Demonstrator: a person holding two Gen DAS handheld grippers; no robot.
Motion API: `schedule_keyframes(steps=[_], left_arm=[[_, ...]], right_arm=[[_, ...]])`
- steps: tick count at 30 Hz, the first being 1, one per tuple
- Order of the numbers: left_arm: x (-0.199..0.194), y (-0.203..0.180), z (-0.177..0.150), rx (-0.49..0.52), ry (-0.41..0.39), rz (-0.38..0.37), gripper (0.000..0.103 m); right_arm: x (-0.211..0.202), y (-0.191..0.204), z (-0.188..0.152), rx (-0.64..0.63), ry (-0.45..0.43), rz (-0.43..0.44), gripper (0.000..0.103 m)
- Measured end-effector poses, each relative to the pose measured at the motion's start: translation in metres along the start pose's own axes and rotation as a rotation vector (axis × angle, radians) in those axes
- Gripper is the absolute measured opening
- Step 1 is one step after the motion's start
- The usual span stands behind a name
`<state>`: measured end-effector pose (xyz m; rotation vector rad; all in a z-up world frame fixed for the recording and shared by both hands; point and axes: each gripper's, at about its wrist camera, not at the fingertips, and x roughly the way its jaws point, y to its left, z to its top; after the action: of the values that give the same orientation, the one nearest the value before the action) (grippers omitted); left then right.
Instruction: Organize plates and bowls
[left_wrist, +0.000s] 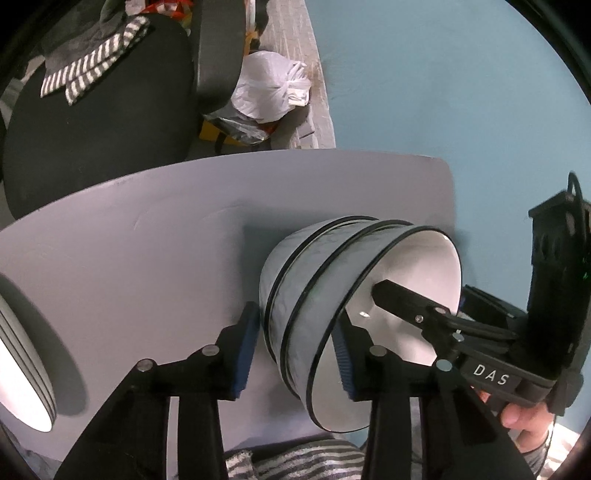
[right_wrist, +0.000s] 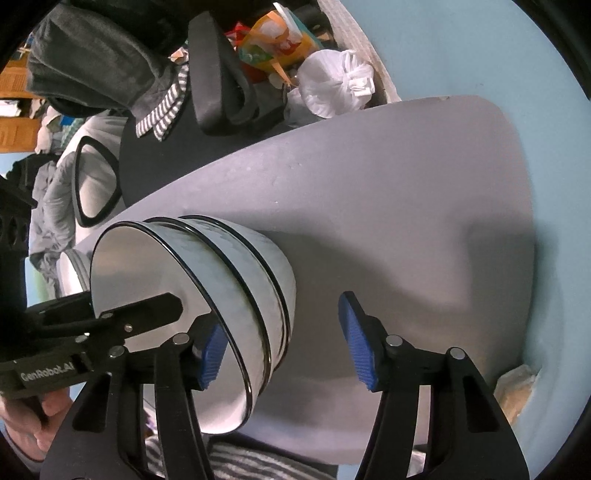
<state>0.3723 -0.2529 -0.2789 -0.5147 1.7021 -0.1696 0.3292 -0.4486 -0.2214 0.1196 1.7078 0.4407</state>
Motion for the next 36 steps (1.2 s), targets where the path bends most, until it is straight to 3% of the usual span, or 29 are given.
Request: schedule_keyframes(steps=[9, 14, 21, 28, 36], left_arm=[[0.002, 0.004, 0.001, 0.020, 0.002, -0.010, 0.036], [0.005, 0.006, 0.002, 0.000, -0.009, -0.019, 0.044], [0.004, 0.003, -0.003, -0.004, -0.030, 0.010, 0.044], [-0.001, -0.007, -0.007, -0.004, -0.056, 0.048, 0.031], [0.000, -0.013, -0.008, 0.036, -0.054, 0.074, 0.031]], right_arm=[[0.001, 0.006, 0.002, -0.012, 0.003, -0.007, 0.053], [0.003, 0.012, 0.001, -0.025, 0.000, -0.006, 0.053], [0.004, 0.018, 0.000, -0.038, -0.014, -0.005, 0.053], [0.003, 0.021, -0.002, -0.035, -0.034, -0.032, 0.053], [0.003, 0.019, -0.002, -0.023, -0.036, -0.033, 0.053]])
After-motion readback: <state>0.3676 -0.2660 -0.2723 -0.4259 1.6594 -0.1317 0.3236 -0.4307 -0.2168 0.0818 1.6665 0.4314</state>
